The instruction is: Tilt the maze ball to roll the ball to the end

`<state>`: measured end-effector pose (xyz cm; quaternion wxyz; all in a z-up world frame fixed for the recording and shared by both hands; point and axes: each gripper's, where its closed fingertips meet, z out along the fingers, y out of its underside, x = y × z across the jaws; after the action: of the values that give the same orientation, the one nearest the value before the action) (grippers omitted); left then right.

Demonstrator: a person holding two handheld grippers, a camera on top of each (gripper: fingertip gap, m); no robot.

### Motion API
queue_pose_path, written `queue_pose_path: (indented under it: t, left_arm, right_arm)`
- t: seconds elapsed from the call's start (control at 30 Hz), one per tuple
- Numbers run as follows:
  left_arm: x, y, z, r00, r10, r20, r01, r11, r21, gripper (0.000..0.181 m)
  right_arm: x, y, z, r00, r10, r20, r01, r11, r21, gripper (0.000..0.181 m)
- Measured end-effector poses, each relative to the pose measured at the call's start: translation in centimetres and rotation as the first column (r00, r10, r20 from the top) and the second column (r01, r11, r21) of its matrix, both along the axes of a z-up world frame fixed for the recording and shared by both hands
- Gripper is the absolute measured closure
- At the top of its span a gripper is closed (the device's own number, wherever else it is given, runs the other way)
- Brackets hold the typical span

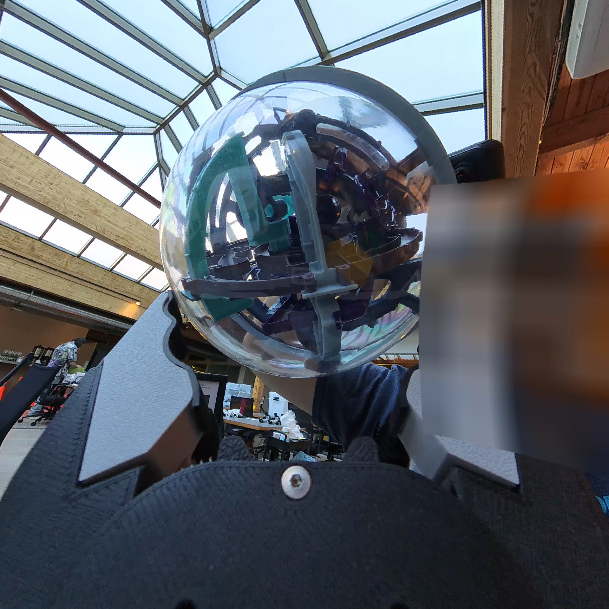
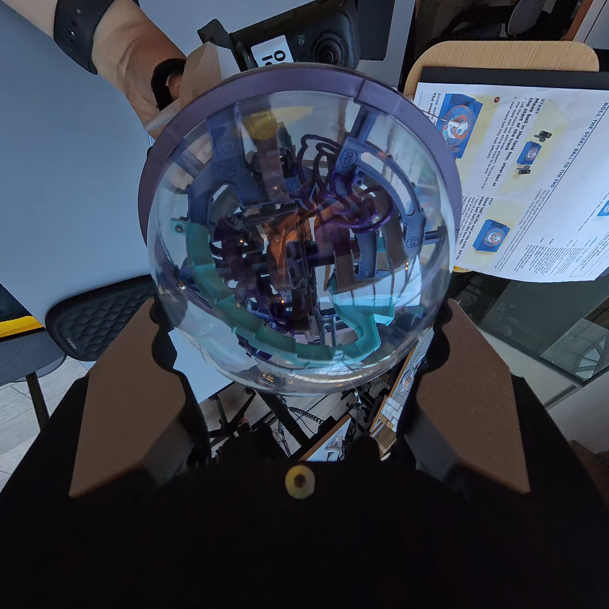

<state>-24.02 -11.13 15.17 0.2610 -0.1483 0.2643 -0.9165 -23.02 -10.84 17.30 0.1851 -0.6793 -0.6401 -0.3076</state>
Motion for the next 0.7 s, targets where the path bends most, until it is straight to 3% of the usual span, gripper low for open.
queue_pose_path:
  t: [0.03,0.7]
  left_arm:
    - [0.0,0.0,0.0,1.0,0.0,0.0,0.0,1.0,0.0,0.032]
    - [0.3,-0.02,-0.28,1.0,-0.017,-0.004,0.016,1.0,-0.012,0.032]
  right_arm:
    - [0.0,0.0,0.0,1.0,0.0,0.002,0.001,1.0,-0.001,0.026]
    - [0.36,0.09,-0.18,0.999,-0.027,0.035,0.028,0.999,-0.036,0.026]
